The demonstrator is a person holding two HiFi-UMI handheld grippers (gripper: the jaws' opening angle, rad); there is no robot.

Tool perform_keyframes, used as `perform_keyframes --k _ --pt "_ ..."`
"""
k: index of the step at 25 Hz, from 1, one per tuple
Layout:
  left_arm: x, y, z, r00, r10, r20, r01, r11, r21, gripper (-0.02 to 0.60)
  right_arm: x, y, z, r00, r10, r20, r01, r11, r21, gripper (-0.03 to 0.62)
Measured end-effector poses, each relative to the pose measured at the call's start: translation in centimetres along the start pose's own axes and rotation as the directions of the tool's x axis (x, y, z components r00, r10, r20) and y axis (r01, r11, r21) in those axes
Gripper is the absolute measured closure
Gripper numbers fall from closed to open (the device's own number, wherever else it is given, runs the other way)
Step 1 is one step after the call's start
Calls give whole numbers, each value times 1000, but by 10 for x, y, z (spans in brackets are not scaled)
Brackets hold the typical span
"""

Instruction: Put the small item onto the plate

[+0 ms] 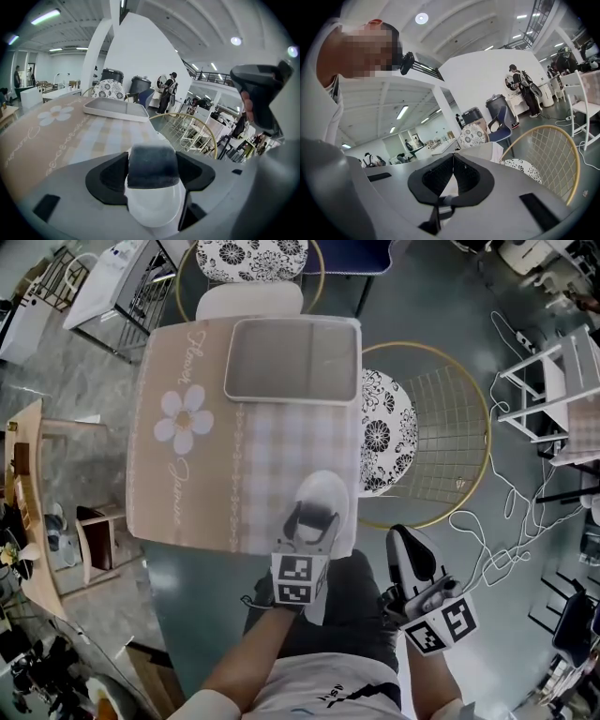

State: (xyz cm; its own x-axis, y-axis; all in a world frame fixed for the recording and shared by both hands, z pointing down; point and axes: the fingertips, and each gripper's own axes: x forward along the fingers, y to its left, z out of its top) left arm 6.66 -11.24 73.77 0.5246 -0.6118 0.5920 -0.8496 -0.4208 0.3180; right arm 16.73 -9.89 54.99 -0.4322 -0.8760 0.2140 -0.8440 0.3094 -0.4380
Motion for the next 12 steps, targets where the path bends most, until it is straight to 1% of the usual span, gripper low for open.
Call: perform_keyframes --k 3,7,12 --pt "10 0 -9 999 11 -32 -10 1000 21 275 7 -6 -16 1000 5 -18 -5 1000 20 579" --pt "23 4 -18 997 25 -72 -22 999 34 275 16 -6 -27 1000 27 -16 -26 999 31 579" --pt "34 2 -26 988 53 -148 -40 995 90 275 19 -10 -31 999 29 -13 -29 999 43 579"
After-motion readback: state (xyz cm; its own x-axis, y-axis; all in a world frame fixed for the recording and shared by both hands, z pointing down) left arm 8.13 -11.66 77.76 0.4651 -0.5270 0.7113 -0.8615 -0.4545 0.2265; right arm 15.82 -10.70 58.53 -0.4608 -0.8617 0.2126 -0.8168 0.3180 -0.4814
